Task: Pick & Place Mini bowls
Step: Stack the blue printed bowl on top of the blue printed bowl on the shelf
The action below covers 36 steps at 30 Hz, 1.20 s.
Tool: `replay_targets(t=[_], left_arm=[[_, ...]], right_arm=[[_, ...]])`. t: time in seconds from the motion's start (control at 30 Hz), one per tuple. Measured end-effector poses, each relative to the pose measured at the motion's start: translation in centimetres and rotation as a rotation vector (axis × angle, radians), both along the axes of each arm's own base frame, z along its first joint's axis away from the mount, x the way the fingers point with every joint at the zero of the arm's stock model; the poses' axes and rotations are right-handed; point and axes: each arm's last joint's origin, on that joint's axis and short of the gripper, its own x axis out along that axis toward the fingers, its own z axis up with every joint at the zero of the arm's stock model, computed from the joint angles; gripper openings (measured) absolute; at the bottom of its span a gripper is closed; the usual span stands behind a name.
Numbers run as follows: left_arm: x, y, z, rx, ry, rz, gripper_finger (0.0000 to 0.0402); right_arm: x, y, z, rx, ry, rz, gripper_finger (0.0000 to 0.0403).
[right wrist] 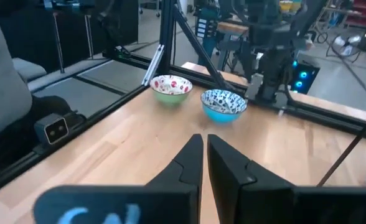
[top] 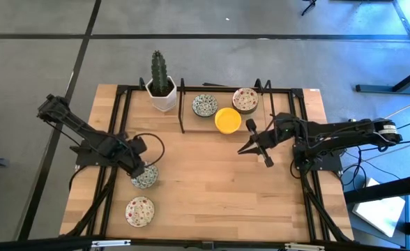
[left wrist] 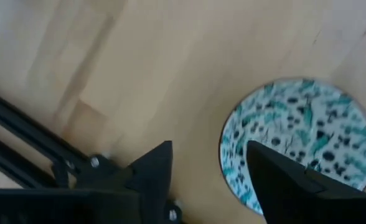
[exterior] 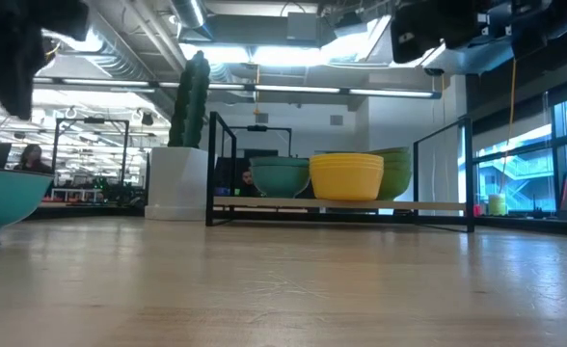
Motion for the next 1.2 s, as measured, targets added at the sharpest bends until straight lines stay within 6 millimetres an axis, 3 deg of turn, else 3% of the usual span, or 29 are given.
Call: replay_targets(t=[0.33, 0.57, 0.8, 1.2], left_arm=[[-0.9, 0.5, -3.8, -0.017, 0.100, 0.055, 0.0251], [-0.4, 0.0, -3.9, -0.095, 0.075, -0.015, 0.0256], [-0.4, 0.0, -3.9, -0.054, 0.103, -0.197, 0.0256], [0.6, 0.6, -4.0, -0.079, 0.067, -0.152, 0.0256]], right_arm=[[0.0, -0.5, 0.0, -0.052, -0.021, -0.020, 0.0026], [-0.1, -1.1, 0.0, -0.049, -0.019, -0.050, 0.0026], [-0.1, -1.2, 0.0, -0.052, -0.020, -0.051, 0.0026], [-0.1, -1.1, 0.0, -0.038, -0.012, -0.001, 0.0026]])
